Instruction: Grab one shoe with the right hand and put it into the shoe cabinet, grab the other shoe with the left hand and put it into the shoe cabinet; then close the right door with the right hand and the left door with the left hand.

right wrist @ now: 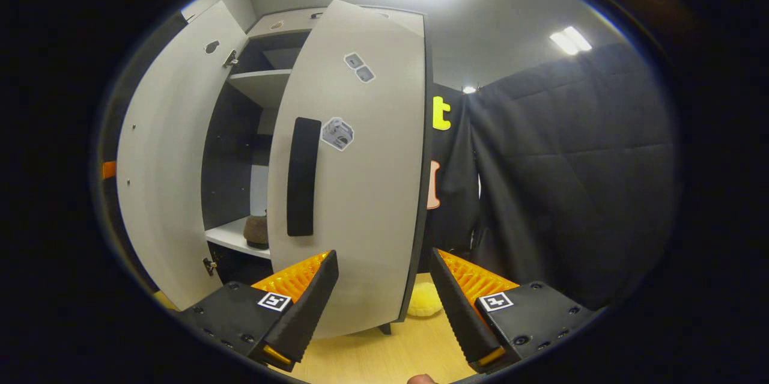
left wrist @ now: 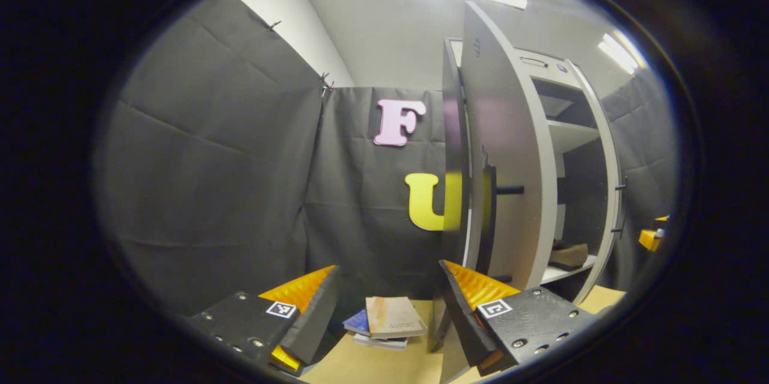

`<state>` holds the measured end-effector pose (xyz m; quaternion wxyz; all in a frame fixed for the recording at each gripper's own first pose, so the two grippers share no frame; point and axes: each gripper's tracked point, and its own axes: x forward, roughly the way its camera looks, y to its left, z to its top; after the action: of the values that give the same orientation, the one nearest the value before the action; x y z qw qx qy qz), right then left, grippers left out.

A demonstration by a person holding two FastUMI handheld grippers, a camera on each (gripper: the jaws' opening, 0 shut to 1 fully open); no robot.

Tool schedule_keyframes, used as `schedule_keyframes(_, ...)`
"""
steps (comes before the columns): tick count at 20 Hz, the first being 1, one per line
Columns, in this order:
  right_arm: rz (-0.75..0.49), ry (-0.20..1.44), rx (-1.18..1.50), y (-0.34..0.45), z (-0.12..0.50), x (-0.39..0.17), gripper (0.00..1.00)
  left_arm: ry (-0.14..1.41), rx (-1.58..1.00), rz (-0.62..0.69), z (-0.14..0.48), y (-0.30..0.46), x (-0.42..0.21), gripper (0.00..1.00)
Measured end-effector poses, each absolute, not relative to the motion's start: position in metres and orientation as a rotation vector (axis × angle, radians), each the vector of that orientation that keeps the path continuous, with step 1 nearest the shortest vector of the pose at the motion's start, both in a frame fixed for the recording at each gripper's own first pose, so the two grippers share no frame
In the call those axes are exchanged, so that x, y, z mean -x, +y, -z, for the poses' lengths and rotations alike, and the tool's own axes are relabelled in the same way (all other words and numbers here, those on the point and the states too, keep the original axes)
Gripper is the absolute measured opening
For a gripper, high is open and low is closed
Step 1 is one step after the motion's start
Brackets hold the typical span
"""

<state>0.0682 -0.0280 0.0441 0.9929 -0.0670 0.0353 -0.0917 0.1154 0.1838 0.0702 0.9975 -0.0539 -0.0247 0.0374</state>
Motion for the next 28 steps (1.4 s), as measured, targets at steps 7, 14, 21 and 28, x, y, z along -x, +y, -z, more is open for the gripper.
schedule_keyframes(7, 0.185, 0.103, 0.128, -0.091, -0.034, -0.059, 0.98, -0.058, 0.069, -0.182, -0.073, 0.175, -0.122, 0.95)
schedule_keyframes(14, 0.162, 0.107, 0.063, -0.124, -0.028, -0.063, 0.97, -0.048, 0.082, -0.208, -0.076, 0.147, -0.112, 0.96)
schedule_keyframes(21, 0.136, 0.118, 0.049, -0.136, -0.023, -0.068, 0.98, -0.070, 0.116, -0.115, -0.079, 0.085, -0.110, 0.91)
schedule_keyframes(28, 0.145, 0.137, 0.049, -0.154, -0.019, -0.059, 0.98, -0.077, 0.110, -0.025, -0.085, 0.018, -0.129, 0.96)
